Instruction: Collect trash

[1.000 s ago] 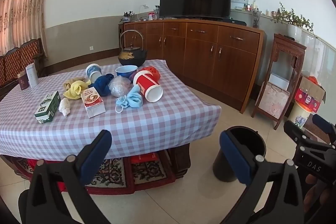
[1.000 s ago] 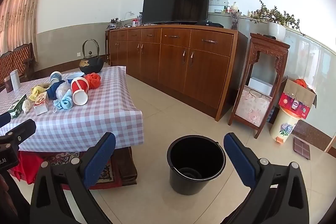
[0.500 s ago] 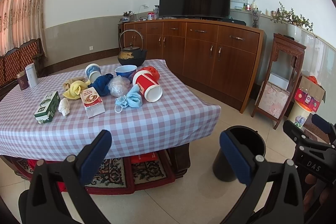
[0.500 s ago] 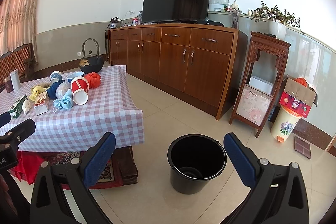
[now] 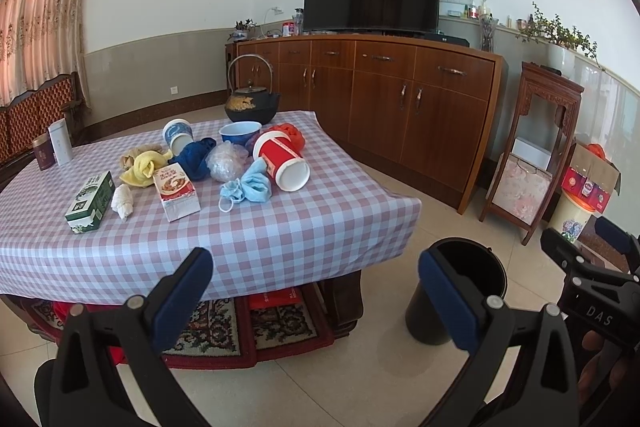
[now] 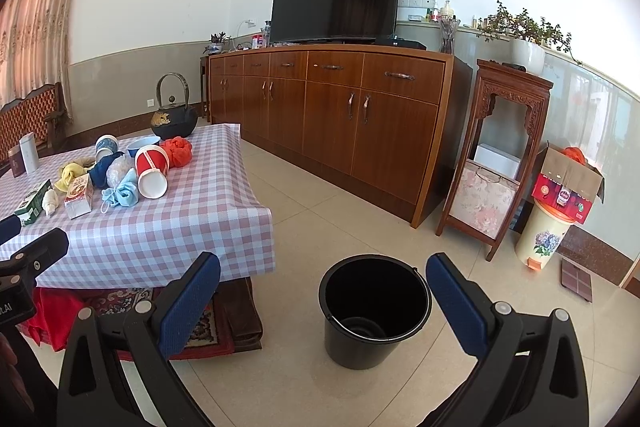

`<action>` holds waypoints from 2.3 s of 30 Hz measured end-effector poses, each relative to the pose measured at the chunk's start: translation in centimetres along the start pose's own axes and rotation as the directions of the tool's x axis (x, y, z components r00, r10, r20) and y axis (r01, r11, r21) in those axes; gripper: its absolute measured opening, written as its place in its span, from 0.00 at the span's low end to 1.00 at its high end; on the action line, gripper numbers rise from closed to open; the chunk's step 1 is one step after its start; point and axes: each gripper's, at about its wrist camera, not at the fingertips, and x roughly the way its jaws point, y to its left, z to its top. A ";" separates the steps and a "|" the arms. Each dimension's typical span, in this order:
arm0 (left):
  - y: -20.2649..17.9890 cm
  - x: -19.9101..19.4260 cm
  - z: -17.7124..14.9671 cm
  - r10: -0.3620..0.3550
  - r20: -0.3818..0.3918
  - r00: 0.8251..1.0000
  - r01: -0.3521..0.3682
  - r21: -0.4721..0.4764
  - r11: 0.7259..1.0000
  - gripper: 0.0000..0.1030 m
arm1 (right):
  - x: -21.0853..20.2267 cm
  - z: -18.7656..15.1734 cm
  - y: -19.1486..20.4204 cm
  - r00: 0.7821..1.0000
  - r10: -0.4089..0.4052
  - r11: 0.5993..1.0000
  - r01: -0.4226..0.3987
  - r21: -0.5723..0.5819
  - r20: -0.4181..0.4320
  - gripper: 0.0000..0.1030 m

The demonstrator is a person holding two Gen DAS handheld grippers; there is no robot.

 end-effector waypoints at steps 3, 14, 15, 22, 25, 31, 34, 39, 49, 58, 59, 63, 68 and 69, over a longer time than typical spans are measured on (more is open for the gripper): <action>0.0 0.0 -0.3 0.000 -0.002 1.000 0.000 0.000 1.000 1.00 | 0.0 0.0 0.0 1.000 0.000 1.000 0.000 -0.001 0.000 1.00; -0.1 0.0 -0.4 0.001 -0.006 1.000 -0.001 0.000 1.000 1.00 | 0.1 -0.2 0.1 1.000 0.000 1.000 0.000 0.002 -0.001 1.00; 0.0 0.0 -0.5 0.000 -0.005 1.000 0.000 0.000 1.000 1.00 | 0.1 -0.2 0.1 1.000 -0.001 1.000 0.001 0.001 0.000 1.00; -0.1 0.1 -0.5 0.000 -0.008 1.000 0.000 0.001 1.000 1.00 | 0.2 -0.3 0.2 1.000 0.000 1.000 0.000 0.000 -0.002 1.00; -0.1 0.1 -0.5 0.000 -0.008 1.000 0.000 0.000 1.000 1.00 | 0.2 -0.5 0.3 1.000 0.001 1.000 -0.001 0.000 -0.004 1.00; -0.1 0.1 -0.6 0.001 -0.010 1.000 -0.001 0.001 1.000 1.00 | 0.2 -0.6 0.3 1.000 0.002 1.000 -0.002 0.001 -0.006 1.00; -0.2 0.1 -0.7 -0.001 -0.010 1.000 0.001 0.001 1.000 1.00 | 0.2 -0.6 0.3 1.000 0.003 1.000 -0.003 0.001 -0.007 1.00; -0.2 0.1 -0.6 0.001 -0.009 1.000 -0.001 0.001 1.000 1.00 | 0.2 -0.6 0.3 1.000 0.004 1.000 -0.004 -0.002 -0.007 1.00; 0.4 0.3 -0.9 0.051 -0.017 0.999 -0.051 0.003 0.999 1.00 | 0.5 -0.3 0.7 1.000 0.031 0.999 -0.031 -0.020 -0.002 1.00; 5.1 1.2 0.2 0.082 -0.039 0.996 -0.086 -0.111 0.990 1.00 | 1.2 0.4 2.8 0.985 0.162 0.986 -0.160 -0.045 0.061 1.00; 5.7 1.4 0.2 0.092 -0.046 0.995 -0.097 -0.117 0.988 1.00 | 1.3 0.5 3.1 0.981 0.175 0.984 -0.172 -0.048 0.079 1.00; 8.3 2.1 0.1 0.133 -0.060 0.989 -0.140 -0.142 0.980 1.00 | 2.8 1.4 5.3 0.975 0.218 0.973 -0.214 -0.086 0.039 1.00; 11.3 3.6 0.0 0.138 -0.097 0.986 -0.155 -0.198 0.968 1.00 | 5.6 2.5 8.0 0.950 0.309 0.947 -0.312 -0.079 -0.054 1.00; 11.6 4.1 0.0 0.151 -0.104 0.983 -0.169 -0.191 0.967 1.00 | 6.1 2.7 8.7 0.947 0.315 0.943 -0.320 -0.092 -0.059 1.00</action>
